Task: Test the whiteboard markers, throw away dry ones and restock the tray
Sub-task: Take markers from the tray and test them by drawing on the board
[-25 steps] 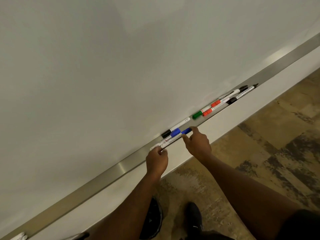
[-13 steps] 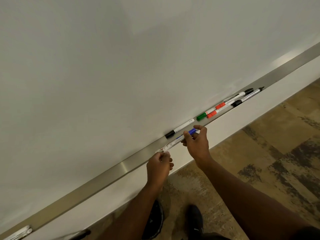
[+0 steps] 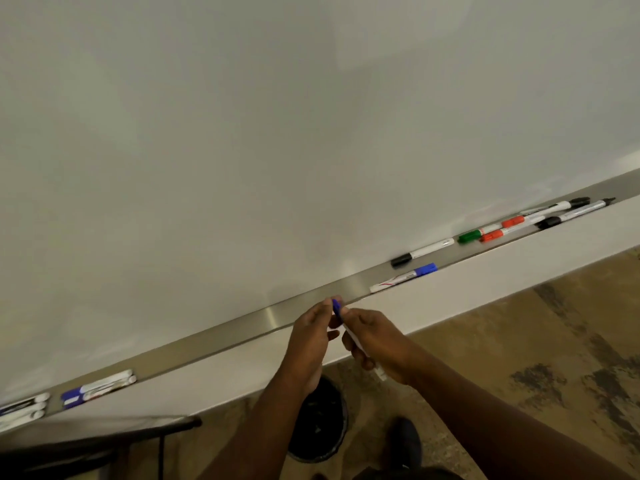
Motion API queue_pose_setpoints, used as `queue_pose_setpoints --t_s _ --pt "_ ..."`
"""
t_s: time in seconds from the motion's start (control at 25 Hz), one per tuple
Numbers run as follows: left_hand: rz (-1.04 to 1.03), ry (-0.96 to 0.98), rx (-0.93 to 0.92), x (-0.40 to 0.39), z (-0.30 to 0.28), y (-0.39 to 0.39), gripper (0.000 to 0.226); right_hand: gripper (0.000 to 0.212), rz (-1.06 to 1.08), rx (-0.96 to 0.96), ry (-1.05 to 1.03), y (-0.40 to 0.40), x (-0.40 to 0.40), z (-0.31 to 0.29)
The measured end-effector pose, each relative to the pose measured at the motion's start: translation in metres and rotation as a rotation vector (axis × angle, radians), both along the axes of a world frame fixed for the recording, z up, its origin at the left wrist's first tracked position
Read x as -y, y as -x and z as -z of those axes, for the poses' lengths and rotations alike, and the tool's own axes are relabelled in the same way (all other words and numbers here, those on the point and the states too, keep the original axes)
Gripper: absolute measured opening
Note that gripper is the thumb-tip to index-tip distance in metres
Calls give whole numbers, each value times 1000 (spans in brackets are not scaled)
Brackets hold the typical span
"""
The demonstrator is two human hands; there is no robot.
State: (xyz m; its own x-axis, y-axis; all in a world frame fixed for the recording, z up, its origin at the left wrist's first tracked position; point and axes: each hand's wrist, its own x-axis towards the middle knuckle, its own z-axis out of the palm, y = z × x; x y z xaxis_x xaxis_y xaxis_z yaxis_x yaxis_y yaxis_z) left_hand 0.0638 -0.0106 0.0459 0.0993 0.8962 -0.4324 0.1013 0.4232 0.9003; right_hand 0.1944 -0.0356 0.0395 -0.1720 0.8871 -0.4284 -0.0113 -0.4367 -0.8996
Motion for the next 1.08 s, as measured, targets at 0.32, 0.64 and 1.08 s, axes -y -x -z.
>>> queue_pose_setpoints --t_s 0.32,0.64,1.08 --pt "-329 174 368 15 -15 78 32 39 -131 -1 49 100 11 -24" --pt "-659 109 358 6 -27 126 33 34 -95 385 -109 196 5 -35" --pt "-639 54 314 9 -24 174 35 37 -126 584 -185 239 12 -28"
